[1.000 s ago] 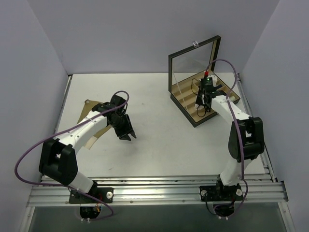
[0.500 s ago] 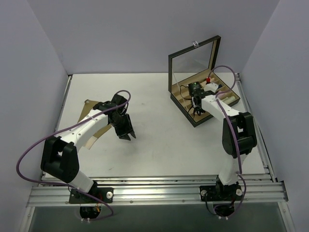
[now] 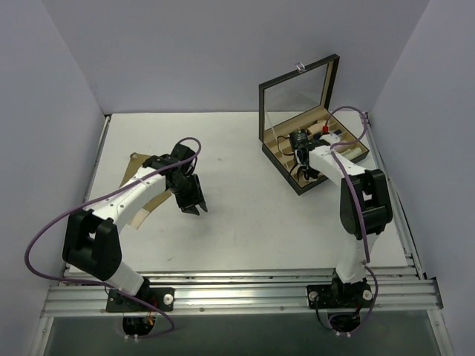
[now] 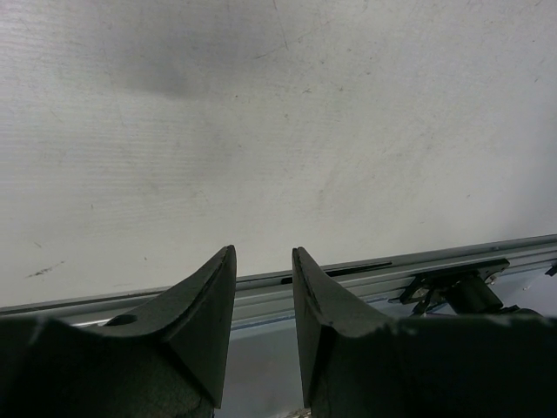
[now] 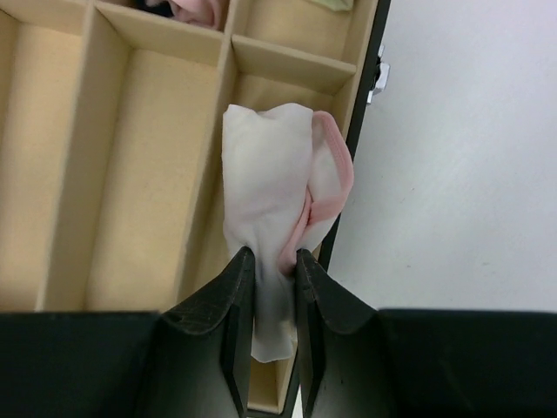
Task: Roll the underwear
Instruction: Place the rolled underwear into the container
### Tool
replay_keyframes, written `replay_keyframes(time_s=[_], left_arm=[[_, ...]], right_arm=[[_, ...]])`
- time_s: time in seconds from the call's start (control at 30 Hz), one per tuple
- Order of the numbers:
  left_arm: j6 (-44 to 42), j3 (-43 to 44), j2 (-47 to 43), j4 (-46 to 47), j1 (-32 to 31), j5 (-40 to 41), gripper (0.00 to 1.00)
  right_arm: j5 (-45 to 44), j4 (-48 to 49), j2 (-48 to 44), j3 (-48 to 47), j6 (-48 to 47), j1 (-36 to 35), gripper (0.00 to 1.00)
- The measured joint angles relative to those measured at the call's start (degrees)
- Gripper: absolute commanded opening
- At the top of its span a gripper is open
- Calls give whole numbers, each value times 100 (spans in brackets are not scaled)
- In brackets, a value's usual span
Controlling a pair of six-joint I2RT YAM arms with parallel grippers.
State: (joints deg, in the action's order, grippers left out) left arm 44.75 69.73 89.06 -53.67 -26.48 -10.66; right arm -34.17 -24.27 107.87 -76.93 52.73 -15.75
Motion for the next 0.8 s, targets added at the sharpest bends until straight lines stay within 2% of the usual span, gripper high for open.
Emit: replay_keyframes(time_s=[0.23, 0.5, 0.6, 0.63, 0.73, 0.8], left_arm=[[2, 7, 0, -92, 4, 140, 40], [4, 345, 0, -293, 184, 503, 41], [-13, 728, 70, -396, 468, 730, 41], [-39, 911, 136, -431, 614, 835, 41], [-177, 1486, 431, -485, 1172, 1228, 42], [-313, 1856, 706, -551, 1635, 1600, 43]], right_arm=[[94, 264, 590, -2, -28, 35, 0], [74, 240, 732, -127, -195, 33, 0], [87, 160, 763, -203, -245, 37, 18], [107, 87, 789, -275, -291, 44, 28], [269, 22, 809, -391, -415, 79, 38], [385, -9, 796, -437, -520, 103, 40]])
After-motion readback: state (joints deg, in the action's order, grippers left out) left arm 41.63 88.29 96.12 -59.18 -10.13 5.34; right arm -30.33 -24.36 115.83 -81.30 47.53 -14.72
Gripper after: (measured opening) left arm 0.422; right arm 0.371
